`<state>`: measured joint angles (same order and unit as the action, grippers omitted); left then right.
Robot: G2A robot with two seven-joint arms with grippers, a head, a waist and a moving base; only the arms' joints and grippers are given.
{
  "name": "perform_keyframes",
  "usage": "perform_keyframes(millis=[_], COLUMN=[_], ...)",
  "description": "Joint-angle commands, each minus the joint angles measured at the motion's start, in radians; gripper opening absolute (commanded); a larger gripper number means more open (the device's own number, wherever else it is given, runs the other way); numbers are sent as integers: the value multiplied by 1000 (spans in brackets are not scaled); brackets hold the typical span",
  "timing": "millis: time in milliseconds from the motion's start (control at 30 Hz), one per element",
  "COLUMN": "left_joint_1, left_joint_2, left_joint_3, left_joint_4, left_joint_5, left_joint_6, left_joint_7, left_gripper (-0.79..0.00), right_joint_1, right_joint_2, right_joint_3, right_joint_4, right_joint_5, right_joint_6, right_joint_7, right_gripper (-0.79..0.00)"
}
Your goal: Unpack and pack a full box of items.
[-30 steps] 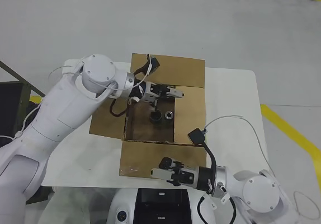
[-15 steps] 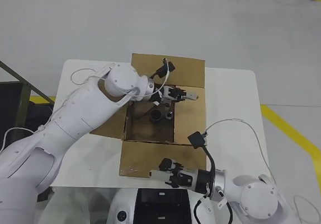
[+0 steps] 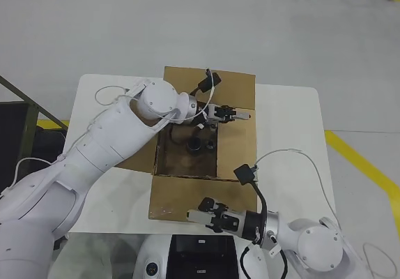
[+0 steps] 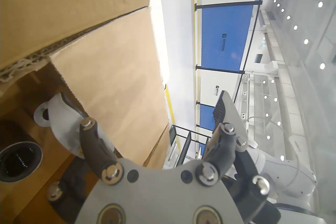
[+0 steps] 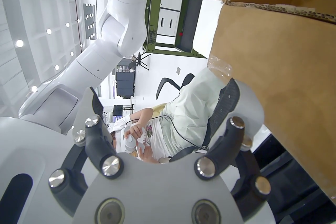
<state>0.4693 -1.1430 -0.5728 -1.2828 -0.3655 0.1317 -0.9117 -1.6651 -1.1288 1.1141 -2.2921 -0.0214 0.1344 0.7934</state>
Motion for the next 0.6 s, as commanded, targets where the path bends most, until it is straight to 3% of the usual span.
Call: perform_keyframes(millis=[0,567], left_joint_1=[12,87], left_joint_2=[4,22], left_joint_3=[-29,-143], left_joint_4=[-11,-111], left_joint_5=[-25,-103], left_joint_6=[-35,-79], left_joint_7=[-16,-124], left_gripper=[0,0], right_joint_1=[4,34], right_joint_2=[1,-1], right_joint_3=[-3,33], right_joint_4=[7,153], right_joint_5=[-2,78], right_joint_6=[14,54], right_joint_7=[-5,-154], right_gripper=[0,0])
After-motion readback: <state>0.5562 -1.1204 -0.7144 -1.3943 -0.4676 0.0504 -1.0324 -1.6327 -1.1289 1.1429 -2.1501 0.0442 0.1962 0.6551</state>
